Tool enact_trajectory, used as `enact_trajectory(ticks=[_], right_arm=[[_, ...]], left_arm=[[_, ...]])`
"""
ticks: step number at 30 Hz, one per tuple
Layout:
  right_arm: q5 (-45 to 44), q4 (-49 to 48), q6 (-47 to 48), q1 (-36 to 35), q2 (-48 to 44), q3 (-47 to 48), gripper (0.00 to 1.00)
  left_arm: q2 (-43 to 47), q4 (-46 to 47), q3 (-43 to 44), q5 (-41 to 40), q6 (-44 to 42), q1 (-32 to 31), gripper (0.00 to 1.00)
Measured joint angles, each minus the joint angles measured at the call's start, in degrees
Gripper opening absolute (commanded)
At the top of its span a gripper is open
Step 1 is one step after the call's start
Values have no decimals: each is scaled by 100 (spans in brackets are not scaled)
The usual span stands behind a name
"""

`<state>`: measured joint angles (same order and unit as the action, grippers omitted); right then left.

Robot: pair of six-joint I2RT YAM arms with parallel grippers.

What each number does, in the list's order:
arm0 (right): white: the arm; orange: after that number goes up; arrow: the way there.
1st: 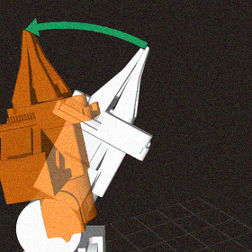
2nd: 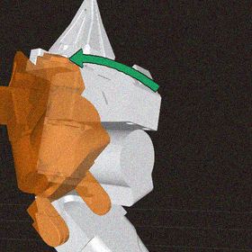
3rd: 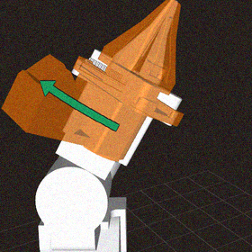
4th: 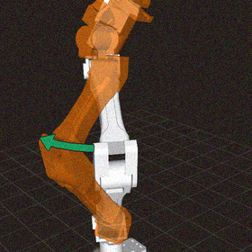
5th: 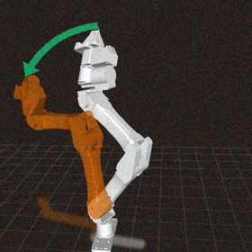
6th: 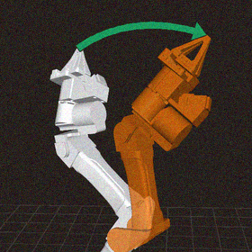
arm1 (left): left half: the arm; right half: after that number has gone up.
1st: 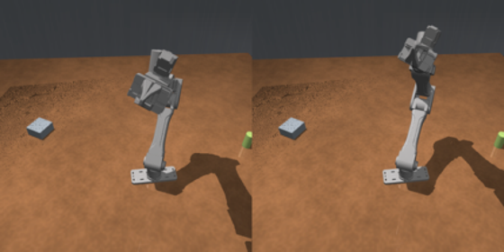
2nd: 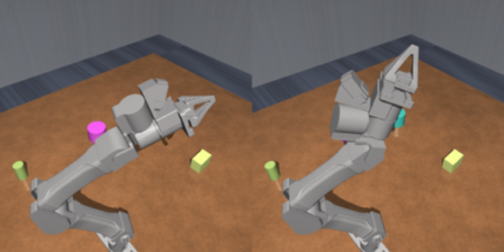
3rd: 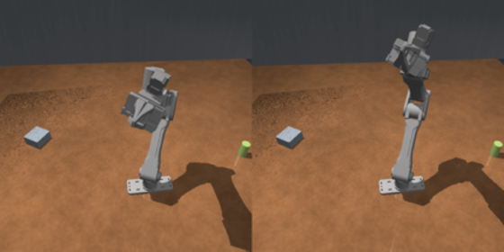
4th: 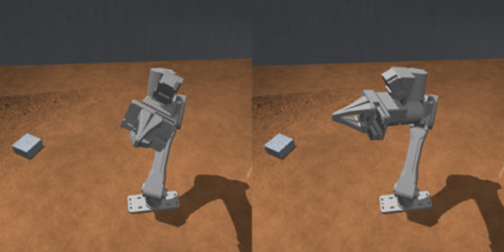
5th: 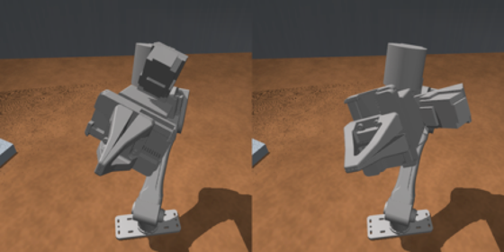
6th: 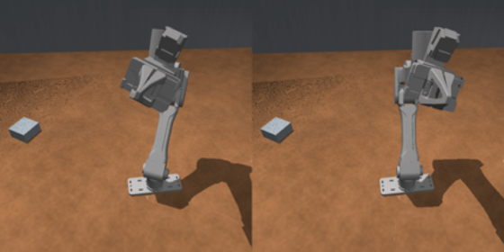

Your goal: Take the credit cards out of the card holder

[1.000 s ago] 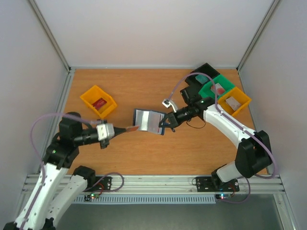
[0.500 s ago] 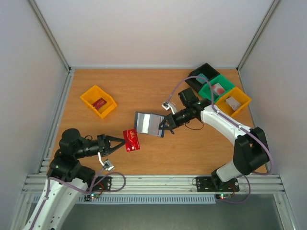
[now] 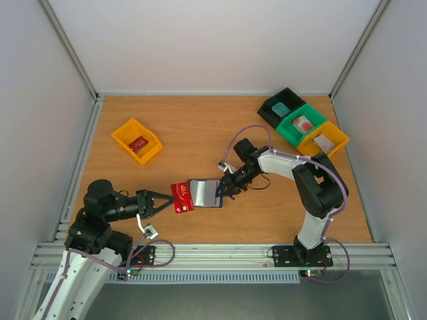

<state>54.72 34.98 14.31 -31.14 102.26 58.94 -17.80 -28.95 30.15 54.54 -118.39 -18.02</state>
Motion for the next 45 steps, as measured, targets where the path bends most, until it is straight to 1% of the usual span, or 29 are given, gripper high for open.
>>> enact_trajectory(ticks=[2, 4, 6, 10, 12, 14, 15, 17, 19, 20, 21, 23, 24, 26, 29, 30, 32, 35, 37, 41, 44, 45], right_arm=[[-2, -7, -17, 13, 136, 0, 3], [-7, -7, -22, 37, 267, -4, 7], [-11, -2, -24, 68, 367, -20, 16], [-109, 68, -114, 160, 459, -28, 41], [-328, 186, -188, 254, 389, -37, 49], [-664, 402, -216, 398, 173, -61, 54], [-981, 625, -210, 520, -76, -68, 56], [-1598, 1021, -192, 691, -627, -31, 55], [-2238, 1572, -107, 804, -1305, 210, 56], [-2426, 1810, 7, 780, -1600, 431, 57], [-2496, 2002, 142, 680, -1832, 710, 60], [-2396, 2245, 501, 282, -2118, 1397, 71], [-2179, 2275, 756, -13, -2194, 1808, 74], [-1473, 2092, 1178, -542, -2306, 2465, 75], [-588, 2006, 1609, -883, -2271, 3180, 85], [-444, 2041, 1731, -942, -2164, 3410, 87], [-304, 2236, 2044, -1115, -1792, 3897, 86], [-125, 2553, 2435, -1495, -1152, 4245, 80], [-59, 2789, 2638, -1687, -748, 4297, 75], [98, 3261, 2929, -1902, -136, 4413, 72], [205, 3504, 3077, -1923, 66, 4463, 70], [251, 3571, 3110, -1923, 94, 4487, 68]], left_arm=[[-2, -61, 0, 2, -24, 0, 0], [-7, -105, 0, 2, -39, 0, 0], [-20, -133, 0, 2, -44, 0, 0], [-24, -173, 0, 2, -55, 0, 0], [-24, -179, 0, 2, -59, 0, 0], [-24, -188, 0, 4, -59, 0, 0], [-24, -188, 0, 7, -59, 0, 0], [-26, -181, 0, 15, -59, 0, 0], [-46, -164, 0, 59, -59, 0, 0], [-61, -160, 0, 90, -61, 0, 0], [-72, -155, 0, 131, -59, 0, 0], [-90, -142, 0, 238, -61, -2, 0], [-94, -133, 0, 304, -61, -2, 0], [-94, -120, 0, 452, -61, -2, 0], [-96, -114, 0, 614, -61, -2, 0], [-96, -109, 0, 671, -59, -2, 0], [-98, -107, 0, 743, -61, -4, 0], [-105, -136, 0, 813, -59, -4, 0], [-122, -149, 0, 846, -61, -7, 0], [-160, -168, 0, 870, -61, -7, 0], [-170, -170, 0, 870, -61, -4, 0], [-170, -168, 0, 870, -59, -4, 0]])
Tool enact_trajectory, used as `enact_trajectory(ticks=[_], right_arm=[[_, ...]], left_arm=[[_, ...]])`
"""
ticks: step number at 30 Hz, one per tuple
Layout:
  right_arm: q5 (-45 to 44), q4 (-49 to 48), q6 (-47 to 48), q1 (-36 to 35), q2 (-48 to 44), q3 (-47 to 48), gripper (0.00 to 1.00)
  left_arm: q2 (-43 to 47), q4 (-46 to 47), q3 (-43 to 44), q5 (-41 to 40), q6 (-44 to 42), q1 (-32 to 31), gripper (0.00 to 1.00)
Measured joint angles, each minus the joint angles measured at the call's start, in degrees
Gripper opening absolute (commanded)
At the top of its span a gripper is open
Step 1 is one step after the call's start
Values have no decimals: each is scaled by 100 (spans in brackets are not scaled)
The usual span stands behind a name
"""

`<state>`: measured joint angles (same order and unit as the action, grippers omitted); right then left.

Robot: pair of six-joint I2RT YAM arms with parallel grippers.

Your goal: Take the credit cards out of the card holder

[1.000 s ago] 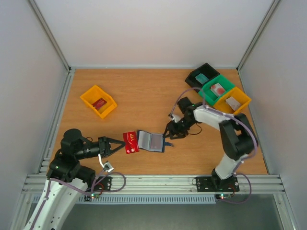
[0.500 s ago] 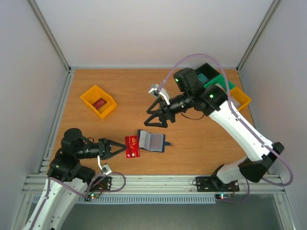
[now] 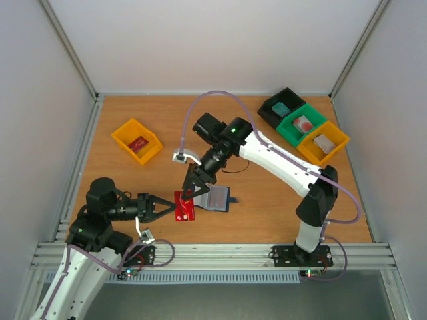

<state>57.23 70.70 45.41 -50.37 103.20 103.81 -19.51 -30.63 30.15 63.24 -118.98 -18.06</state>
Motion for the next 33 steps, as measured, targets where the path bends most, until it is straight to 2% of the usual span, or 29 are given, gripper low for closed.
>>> enact_trajectory(ticks=[3, 9, 14, 17, 23, 25, 26, 28, 29, 31, 33], right_arm=[[114, 136, 85, 2, 42, 42, 57], [308, 328, 146, 0, 221, 87, 54], [219, 212, -44, 57, 275, 74, 39], [260, -68, -243, 142, 264, -28, 29], [452, -424, -599, 313, 179, -319, 2], [483, -498, -673, 345, 122, -372, 1], [490, -555, -737, 378, 79, -422, 1], [505, -758, -920, 439, -35, -586, 1], [505, -925, -1093, 490, -107, -697, 1], [251, -1281, -1589, 693, -291, -940, 1], [-195, -1720, -2227, 1043, -529, -1220, 1]], left_arm=[[0, 2, 0, -2, -2, -2, 0], [-144, 321, -11, -85, 0, 0, 0], [-597, 1165, -103, -173, -2, 0, 0], [-680, 1357, -116, -212, -2, 0, 0], [-861, 1550, -177, -372, -7, -2, 0], [-929, 1578, -179, -407, -15, -2, 0], [-949, 1604, -179, -422, -28, -2, 2], [-990, 1683, -177, -535, -52, -15, 33], [-1023, 1716, -177, -625, -92, -26, 46], [-1108, 1692, -177, -929, -85, -28, 53], [-1191, 1685, -177, -1294, -20, -26, 55]])
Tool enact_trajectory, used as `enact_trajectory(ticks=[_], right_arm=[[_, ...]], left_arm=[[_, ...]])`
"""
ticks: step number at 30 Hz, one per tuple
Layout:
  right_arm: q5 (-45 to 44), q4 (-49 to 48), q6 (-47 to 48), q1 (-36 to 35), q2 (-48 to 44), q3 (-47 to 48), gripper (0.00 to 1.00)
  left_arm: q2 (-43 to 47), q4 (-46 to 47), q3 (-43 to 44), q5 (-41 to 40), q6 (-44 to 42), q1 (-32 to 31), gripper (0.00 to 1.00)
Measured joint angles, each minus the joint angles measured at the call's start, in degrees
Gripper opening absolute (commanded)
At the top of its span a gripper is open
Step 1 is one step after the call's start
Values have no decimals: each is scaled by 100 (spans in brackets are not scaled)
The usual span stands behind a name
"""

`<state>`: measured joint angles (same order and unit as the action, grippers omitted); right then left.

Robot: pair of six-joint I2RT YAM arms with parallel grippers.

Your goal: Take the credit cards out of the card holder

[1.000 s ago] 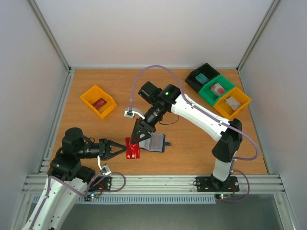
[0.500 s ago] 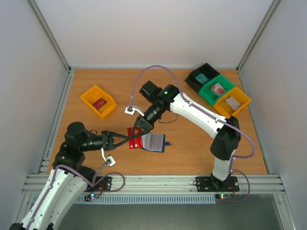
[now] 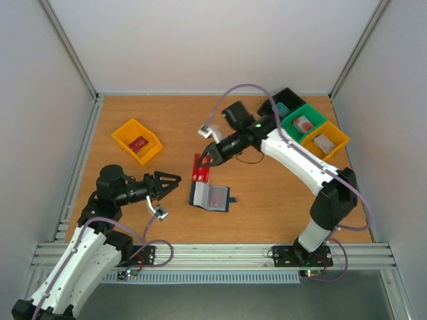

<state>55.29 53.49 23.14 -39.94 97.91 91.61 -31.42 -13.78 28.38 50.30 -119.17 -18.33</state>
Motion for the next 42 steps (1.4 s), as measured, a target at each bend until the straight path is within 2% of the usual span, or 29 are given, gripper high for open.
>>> enact_trajectory(ticks=[4, 8, 10, 13, 15, 17, 19, 21, 23, 26, 31, 38, 42], right_arm=[[-1628, -1086, -1606, 739, -861, -723, 1], [-3305, -2496, -2964, 715, -2004, -1690, 1], [-4033, -3171, -3641, 525, -2391, -2055, 1], [-4618, -3932, -4317, 323, -2400, -2074, 1], [-4747, -4168, -4551, 267, -2341, -2039, 1], [-4837, -4282, -4739, 243, -2330, -2035, 1], [-4900, -4371, -4868, 232, -2356, -2039, 1], [-4948, -4454, -4986, 227, -2428, -2052, 1], [-4951, -4505, -5038, 208, -2509, -2052, 1], [-4953, -4564, -5056, 129, -2608, -2052, 1], [-5023, -4559, -5010, -63, -2640, -2052, 1], [-4951, -4682, -4975, -243, -2450, -1873, 1], [-4883, -4725, -4966, -256, -2361, -1829, 1]], left_arm=[[-205, -140, 125, -717, 975, -2, 54], [-573, -431, 807, -927, 2361, -144, 53], [-979, -533, 1510, -1014, 2990, -450, 59], [-1449, -181, 1989, -1073, 2813, -787, 65], [-1829, 570, 1880, -1082, 2159, -866, 67], [-2448, 1729, 1720, -1115, 1589, -872, 68], [-3069, 2588, 1696, -1261, 1327, -876, 71], [-3416, 2981, 1694, -1506, 1117, -868, 71], [-3416, 3104, 1694, -1554, 1054, -872, 70], [-3407, 3462, 1746, -1626, 946, -881, 64], [-3495, 3683, 2044, -1742, 872, -881, 62], [-3720, 3788, 2380, -1751, 813, -935, 39], [-3746, 3770, 2382, -1753, 796, -951, 33]])
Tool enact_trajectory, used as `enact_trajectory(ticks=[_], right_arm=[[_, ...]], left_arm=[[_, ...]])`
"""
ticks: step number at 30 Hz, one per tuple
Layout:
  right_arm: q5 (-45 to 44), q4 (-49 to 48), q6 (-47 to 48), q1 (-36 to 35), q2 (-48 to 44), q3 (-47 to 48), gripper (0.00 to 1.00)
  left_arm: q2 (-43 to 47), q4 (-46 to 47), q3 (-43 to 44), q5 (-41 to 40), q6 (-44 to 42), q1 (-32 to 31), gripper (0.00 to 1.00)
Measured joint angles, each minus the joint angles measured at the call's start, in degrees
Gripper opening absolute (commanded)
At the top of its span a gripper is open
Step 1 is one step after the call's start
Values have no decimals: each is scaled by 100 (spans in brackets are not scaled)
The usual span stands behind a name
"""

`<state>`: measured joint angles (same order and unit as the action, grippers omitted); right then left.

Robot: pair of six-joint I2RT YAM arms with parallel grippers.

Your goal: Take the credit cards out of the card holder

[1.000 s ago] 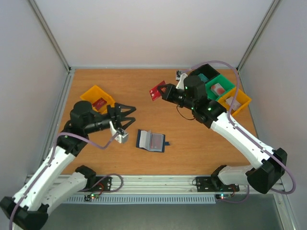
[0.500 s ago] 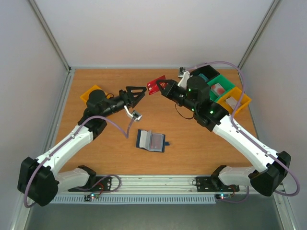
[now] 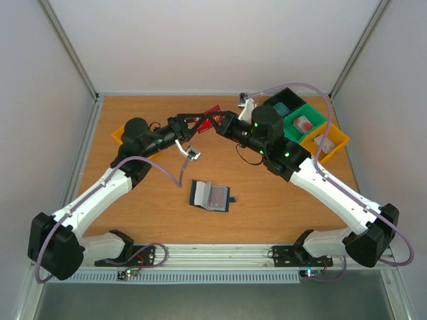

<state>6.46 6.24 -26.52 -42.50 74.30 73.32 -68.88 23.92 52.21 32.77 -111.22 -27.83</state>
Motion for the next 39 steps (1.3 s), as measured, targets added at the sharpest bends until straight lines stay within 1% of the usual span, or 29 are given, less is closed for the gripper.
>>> enact_trajectory(ticks=[1, 2, 3, 4, 5, 6, 8, 9, 11, 13, 14, 15, 16, 17, 18, 20, 22, 24, 25, 27, 29, 30, 31, 34, 35, 36, 38, 39], right_arm=[[4, -7, -2, 0, 2, 0, 1], [9, -31, -4, 0, 2, 0, 1], [20, -76, -4, 0, 2, 0, 1], [24, -96, -4, 0, 2, 4, 1], [15, -68, 7, 2, 2, 11, 4], [9, -35, 9, 11, 9, 13, 11], [20, -9, 85, 11, 22, 42, 36], [44, 22, 142, 11, 22, 42, 45], [109, 42, 315, 37, 22, 42, 61], [363, 20, 584, 107, 7, 44, 82], [529, -17, 835, 179, -13, 44, 90], [769, -35, 1078, 286, -48, 46, 97], [1073, -57, 1340, 426, -98, 46, 98], [1399, -70, 1591, 573, -170, 46, 98], [1788, -101, 1814, 743, -256, 44, 98], [2614, -356, 2181, 1040, -466, 44, 98], [3300, -772, 2389, 1239, -682, 39, 99], [3869, -1285, 2446, 1241, -822, -9, 98], [4072, -1565, 2409, 1233, -850, -57, 95], [4428, -2264, 2243, 1185, -841, -201, 92], [4590, -2894, 2017, 1147, -741, -348, 90], [4594, -3130, 1943, 1113, -680, -417, 87], [4590, -3289, 1899, 1060, -625, -472, 84], [4583, -3475, 1912, 743, -496, -514, 69], [4592, -3497, 1961, 632, -490, -514, 61], [4601, -3499, 2004, 542, -490, -505, 51], [4623, -3458, 2131, 409, -492, -439, 26], [4634, -3421, 2197, 365, -492, -398, 16]], left_arm=[[0, 0, 0, 2, -4, 0, 26], [0, -2, 0, 4, -9, 0, 16], [0, -7, -2, 17, -52, -2, 3], [0, -4, -2, 26, -31, -2, 1], [0, 22, -4, 31, 13, -2, 0], [7, 129, -15, 50, 13, 0, 0], [57, 352, -118, 76, 74, 4, 0], [107, 450, -195, 101, 133, 0, 0], [306, 584, -463, 155, 334, -59, 0], [590, 400, -662, 79, 811, -177, 0], [782, 107, -682, 35, 1198, -289, 0], [968, -267, -619, 2, 1725, -407, 0], [1134, -748, -435, -26, 2378, -501, 0], [1246, -1237, -85, -85, 3248, -581, 0], [1281, -1484, 229, -153, 4009, -603, 0], [1357, -1836, 826, -175, 5921, -531, 0], [1530, -1895, 964, -20, 7702, -448, 0], [1624, -1847, 973, 140, 9294, -426, 0], [1650, -1799, 977, 201, 10045, -452, 0], [1681, -1716, 990, 269, 11199, -549, 0], [1657, -1696, 992, 293, 12039, -632, 0], [1650, -1683, 997, 302, 12356, -656, 0], [1648, -1674, 1005, 313, 12559, -673, 0], [1646, -1604, 1056, 420, 13051, -695, 0], [1650, -1580, 1067, 439, 13129, -704, 0], [1659, -1545, 1069, 457, 13206, -715, 0], [1670, -1508, 1069, 476, 13291, -719, 0], [1674, -1486, 1069, 485, 13333, -719, 0]])
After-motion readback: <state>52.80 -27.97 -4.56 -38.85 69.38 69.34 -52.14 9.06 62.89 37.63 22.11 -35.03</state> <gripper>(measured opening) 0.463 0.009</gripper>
